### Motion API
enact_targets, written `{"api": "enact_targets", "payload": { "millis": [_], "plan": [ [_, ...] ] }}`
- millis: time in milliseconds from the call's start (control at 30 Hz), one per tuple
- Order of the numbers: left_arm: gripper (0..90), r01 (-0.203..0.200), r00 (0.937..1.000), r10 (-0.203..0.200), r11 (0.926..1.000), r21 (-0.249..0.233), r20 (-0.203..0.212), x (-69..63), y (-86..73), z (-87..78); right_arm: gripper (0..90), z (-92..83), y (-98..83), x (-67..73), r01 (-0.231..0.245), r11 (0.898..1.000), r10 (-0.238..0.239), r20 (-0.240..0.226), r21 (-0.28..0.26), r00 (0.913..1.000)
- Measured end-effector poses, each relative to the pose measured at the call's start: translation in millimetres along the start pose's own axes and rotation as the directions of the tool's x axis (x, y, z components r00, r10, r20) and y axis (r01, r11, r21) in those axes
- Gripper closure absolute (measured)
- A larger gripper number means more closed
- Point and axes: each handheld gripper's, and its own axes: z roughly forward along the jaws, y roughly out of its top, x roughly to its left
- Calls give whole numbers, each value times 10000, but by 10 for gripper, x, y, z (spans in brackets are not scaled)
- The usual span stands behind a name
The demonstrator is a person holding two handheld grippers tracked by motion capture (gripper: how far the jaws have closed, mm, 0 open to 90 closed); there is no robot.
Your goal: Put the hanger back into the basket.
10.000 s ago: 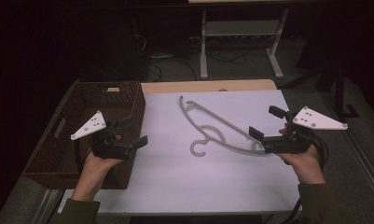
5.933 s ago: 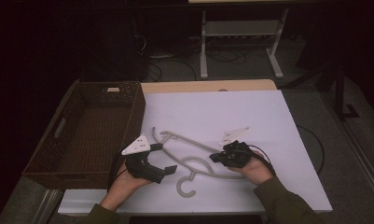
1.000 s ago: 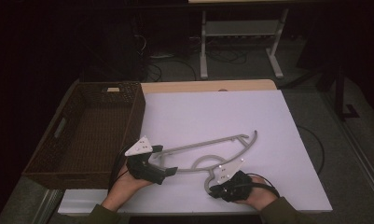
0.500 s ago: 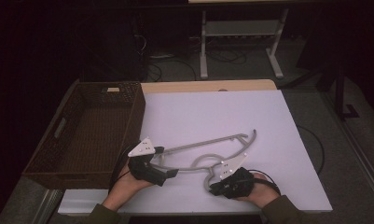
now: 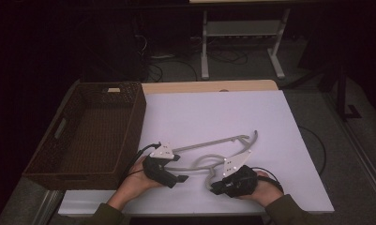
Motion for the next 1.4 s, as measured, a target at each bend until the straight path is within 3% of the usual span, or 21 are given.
{"api": "enact_targets", "payload": {
  "millis": [300, 467, 767, 967, 1100, 1167, 1300, 1400],
  "plan": [
    [464, -359, 9989, 326, 9943, 1000, 341, 77, 93, 209, 797, -54, 37, 2, -59, 9999, 58, -94, -148, 9999],
    [577, -501, 9972, 423, 9904, 1288, 622, 89, 109, 260, 798, -88, 62, 10, -15, 9997, 12, -114, -242, 9999],
    [747, -801, 9949, 710, 9880, 1321, 718, 100, 145, 278, 797, -110, 73, 10, 39, 9993, -46, -177, -366, 9998],
    [777, -1188, 9903, 1075, 9837, 1350, 879, 86, 140, 267, 795, -116, 70, 15, 148, 9993, -157, -260, -345, 9995],
    [813, -1346, 9875, 1211, 9810, 1397, 1010, 69, 138, 277, 803, -121, 61, 2, 314, 9990, -316, -55, -313, 9995],
    [820, -1316, 9899, 1219, 9802, 1478, 729, 76, 138, 281, 738, -131, 63, -6, 251, 9986, -258, -133, -473, 9996],
    [821, -1122, 9918, 1017, 9826, 1477, 770, 102, 131, 275, 618, -144, 70, -12, 146, 9968, -131, 192, -782, 9997],
    [821, -949, 9935, 850, 9856, 1400, 752, 101, 137, 266, 420, -186, 63, -25, -139, 9926, 209, 566, -1210, 9982]
  ]
}}
